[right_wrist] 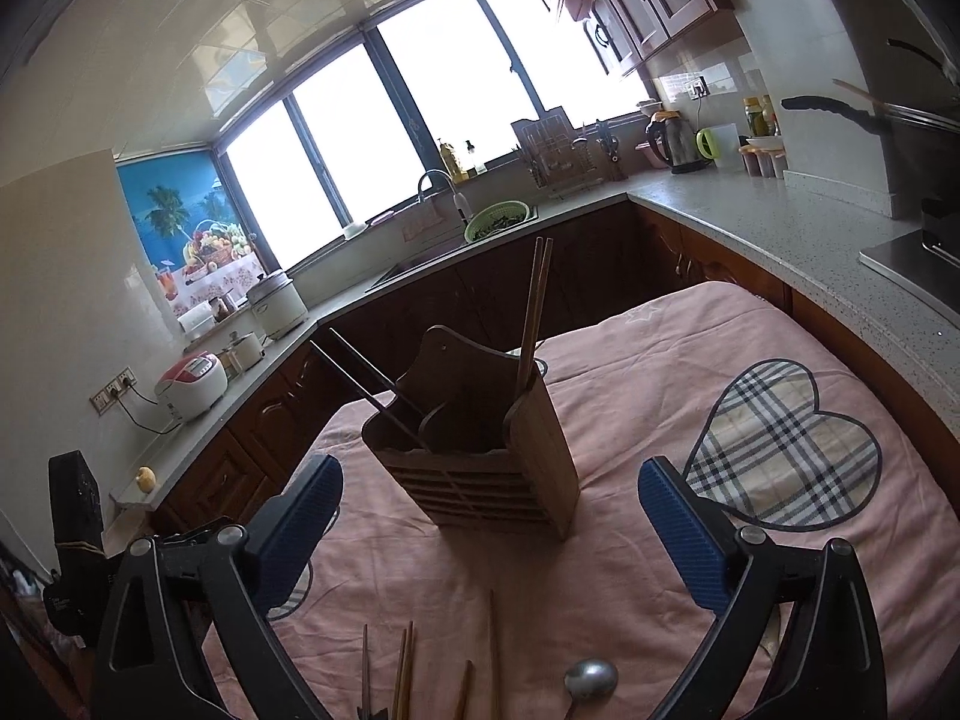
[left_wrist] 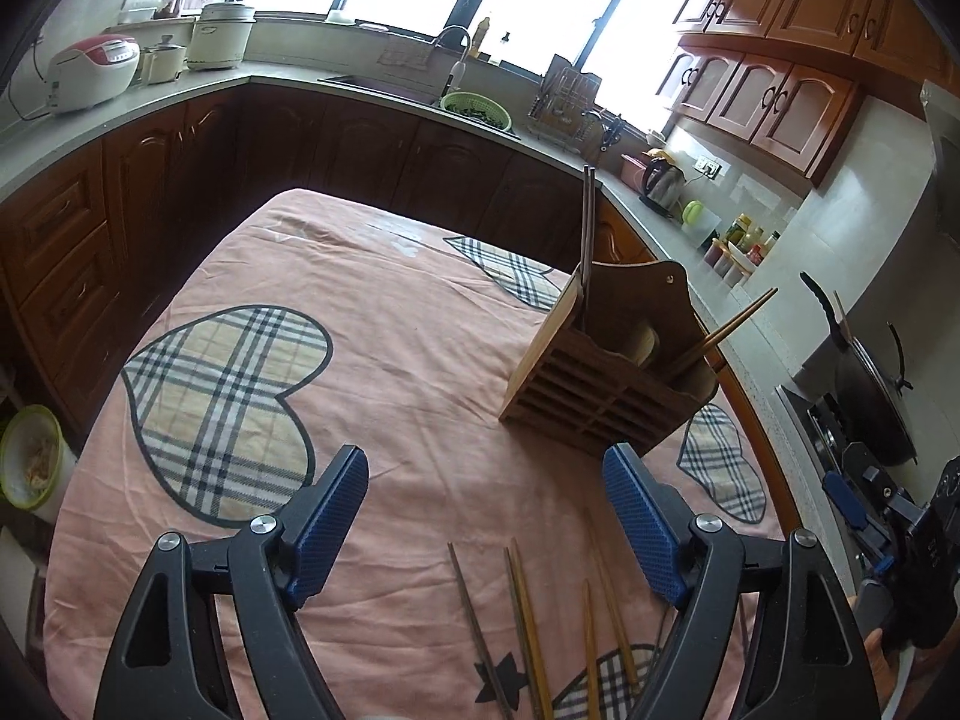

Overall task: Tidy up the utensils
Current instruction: 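Move both grippers back toward the remaining utensils on the cloth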

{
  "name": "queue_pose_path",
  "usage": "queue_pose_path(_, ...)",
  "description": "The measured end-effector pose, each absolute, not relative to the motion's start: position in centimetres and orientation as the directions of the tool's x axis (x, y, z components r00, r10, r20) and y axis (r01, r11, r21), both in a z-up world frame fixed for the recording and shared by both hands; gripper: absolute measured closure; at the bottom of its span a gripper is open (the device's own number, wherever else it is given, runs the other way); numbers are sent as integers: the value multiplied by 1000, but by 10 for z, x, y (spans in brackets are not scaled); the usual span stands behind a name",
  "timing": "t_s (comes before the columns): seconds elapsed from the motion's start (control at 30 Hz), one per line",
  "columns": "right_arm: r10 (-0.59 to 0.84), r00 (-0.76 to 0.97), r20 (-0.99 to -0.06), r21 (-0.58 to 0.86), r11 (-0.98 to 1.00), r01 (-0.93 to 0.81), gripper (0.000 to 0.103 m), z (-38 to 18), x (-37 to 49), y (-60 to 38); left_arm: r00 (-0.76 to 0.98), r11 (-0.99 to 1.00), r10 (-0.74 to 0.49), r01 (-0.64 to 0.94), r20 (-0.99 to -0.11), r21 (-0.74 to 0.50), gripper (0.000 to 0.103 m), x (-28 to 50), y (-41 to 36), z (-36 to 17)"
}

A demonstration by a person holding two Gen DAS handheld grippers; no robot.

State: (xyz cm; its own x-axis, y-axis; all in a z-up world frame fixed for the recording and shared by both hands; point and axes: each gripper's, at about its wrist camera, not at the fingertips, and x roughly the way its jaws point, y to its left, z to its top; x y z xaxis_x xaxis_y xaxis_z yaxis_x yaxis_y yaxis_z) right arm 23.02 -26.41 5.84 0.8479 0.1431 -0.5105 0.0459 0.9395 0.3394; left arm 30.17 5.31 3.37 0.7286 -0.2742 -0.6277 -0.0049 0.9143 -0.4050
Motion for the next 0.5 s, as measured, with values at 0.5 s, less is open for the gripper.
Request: queue_pose_path(0.5,164,770,-616,307,951,43,2,20,189,-247,656,928,-267,-22,-706,-372,23,254,50,21)
